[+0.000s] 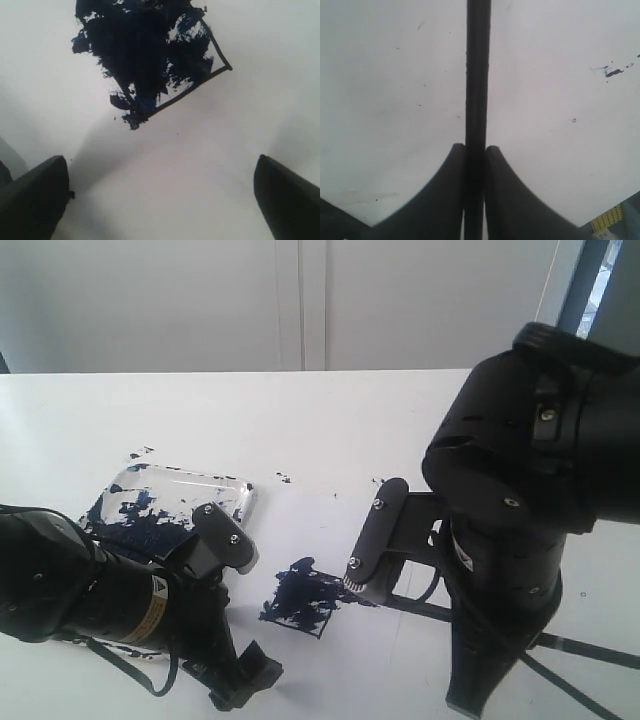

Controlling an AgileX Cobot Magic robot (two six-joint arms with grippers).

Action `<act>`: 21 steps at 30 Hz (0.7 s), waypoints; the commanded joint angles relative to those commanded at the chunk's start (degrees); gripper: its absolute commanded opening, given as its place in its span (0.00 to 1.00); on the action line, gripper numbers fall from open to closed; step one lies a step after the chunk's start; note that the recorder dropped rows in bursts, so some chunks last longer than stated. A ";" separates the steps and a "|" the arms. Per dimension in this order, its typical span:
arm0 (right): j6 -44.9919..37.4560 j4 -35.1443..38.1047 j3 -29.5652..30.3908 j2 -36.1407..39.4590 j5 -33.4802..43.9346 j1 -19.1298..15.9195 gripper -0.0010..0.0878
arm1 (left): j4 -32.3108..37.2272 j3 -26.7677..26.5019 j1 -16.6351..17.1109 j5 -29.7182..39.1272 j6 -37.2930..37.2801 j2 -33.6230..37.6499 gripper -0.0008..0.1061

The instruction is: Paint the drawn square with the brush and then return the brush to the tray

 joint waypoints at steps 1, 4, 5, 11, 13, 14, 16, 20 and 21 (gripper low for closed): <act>-0.62 1.02 0.00 0.00 0.00 0.00 0.01 | 0.00 0.00 0.00 0.00 0.00 0.00 0.95; -1.40 2.49 0.15 0.00 0.00 0.00 0.01 | 0.00 0.00 0.00 0.00 0.00 0.00 0.95; -1.40 2.49 0.41 0.00 0.00 0.00 0.01 | 0.00 0.00 0.00 0.00 0.00 0.00 0.95; -2.44 1.55 4.00 0.00 0.00 0.00 0.01 | 0.00 0.00 0.00 0.00 0.00 0.00 0.95; -1.29 -0.49 4.27 0.00 0.00 0.00 0.01 | 0.00 0.00 0.00 0.00 0.00 0.00 0.95; -0.56 -1.51 4.27 0.00 0.00 0.00 0.01 | 0.00 0.00 0.00 0.00 0.00 0.00 0.95; 0.10 -3.12 4.27 0.00 0.00 0.00 0.01 | 0.00 0.00 0.00 0.00 0.00 0.00 0.95; 2.78 -8.18 4.27 0.00 0.00 0.00 0.01 | 0.00 0.00 0.00 0.00 0.00 0.00 0.95; 3.08 -9.07 4.27 0.00 0.00 0.00 0.01 | 0.00 0.00 0.00 0.00 0.00 0.00 0.95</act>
